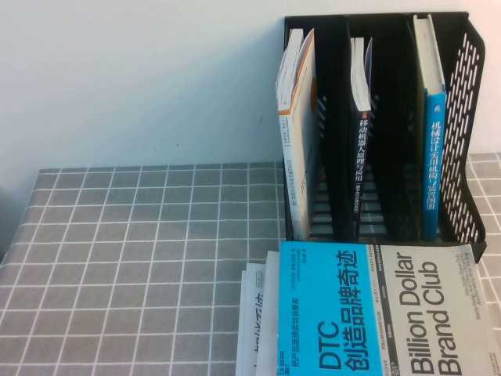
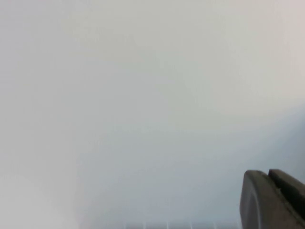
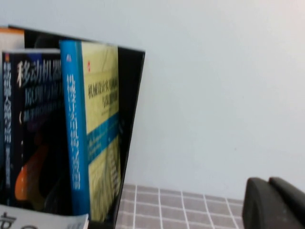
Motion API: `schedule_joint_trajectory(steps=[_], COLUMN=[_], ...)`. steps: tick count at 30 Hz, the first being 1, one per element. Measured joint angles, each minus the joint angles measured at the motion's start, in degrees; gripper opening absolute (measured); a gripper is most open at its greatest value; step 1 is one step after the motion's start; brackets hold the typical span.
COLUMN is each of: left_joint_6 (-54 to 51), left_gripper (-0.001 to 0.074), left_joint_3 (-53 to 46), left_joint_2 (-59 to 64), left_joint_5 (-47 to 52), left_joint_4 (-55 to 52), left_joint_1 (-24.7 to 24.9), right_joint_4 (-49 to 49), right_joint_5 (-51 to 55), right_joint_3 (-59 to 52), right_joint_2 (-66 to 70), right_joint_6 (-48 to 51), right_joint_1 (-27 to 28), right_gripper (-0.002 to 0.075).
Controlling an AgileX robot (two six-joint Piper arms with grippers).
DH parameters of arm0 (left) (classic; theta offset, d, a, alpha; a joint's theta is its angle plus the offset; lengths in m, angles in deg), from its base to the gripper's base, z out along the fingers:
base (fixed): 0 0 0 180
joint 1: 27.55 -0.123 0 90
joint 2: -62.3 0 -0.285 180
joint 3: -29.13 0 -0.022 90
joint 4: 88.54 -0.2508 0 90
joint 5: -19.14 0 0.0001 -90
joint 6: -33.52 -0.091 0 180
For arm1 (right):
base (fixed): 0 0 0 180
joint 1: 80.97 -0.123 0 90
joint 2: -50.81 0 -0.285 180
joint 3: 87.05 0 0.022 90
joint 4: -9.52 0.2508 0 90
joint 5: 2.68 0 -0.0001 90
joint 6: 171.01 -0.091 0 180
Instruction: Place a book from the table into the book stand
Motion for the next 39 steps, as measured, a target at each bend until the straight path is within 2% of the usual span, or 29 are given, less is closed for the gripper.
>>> schedule_joint_trajectory(steps=[5, 9, 19, 24, 26, 31, 35, 39], left_joint_6=[0.81, 1.36, 1.55, 5.81, 8.32, 19.52, 26.56, 25.36], left_gripper=[-0.0003, -0.0003, -0.0003, -0.0003, -0.0003, -0.0003, -0.0003, -0.0003], left_joint_3=[0.0, 0.0, 0.0, 0.0, 0.63, 10.87, 23.1, 33.28], left_joint_2=[0.0, 0.0, 0.0, 0.0, 0.0, 0.0, 2.92, 8.89], left_joint_5=[-13.78, -19.19, -20.49, -18.74, -13.88, 8.55, 26.64, 41.03], left_joint_4=[0.24, 0.4, 0.64, -2.9, -6.27, -9.59, -9.59, -4.9], left_joint_1=[0.0, 0.0, 0.0, 0.0, 0.0, 0.0, 0.0, 0.0], right_joint_4=[0.0, 0.0, 0.0, 0.0, 0.0, 0.0, 0.0, 0.12], right_joint_5=[-3.15, -3.72, -7.47, -9.18, -9.73, -3.64, 7.09, 20.33], right_joint_3=[0.0, 0.0, 0.0, 0.0, 0.0, 3.89, 12.3, 20.92], right_joint_2=[0.0, 0.0, 0.0, 0.0, 0.0, 0.0, 0.0, 2.08], right_joint_6=[-1.93, -3.87, -5.35, -5.35, -5.35, -4.03, 0.22, 0.95], right_joint_1=[0.0, 0.0, 0.0, 0.0, 0.0, 0.0, 0.0, 0.0], right_gripper=[-0.0005, -0.0005, -0.0005, -0.0005, -0.0005, -0.0005, -0.0005, -0.0005])
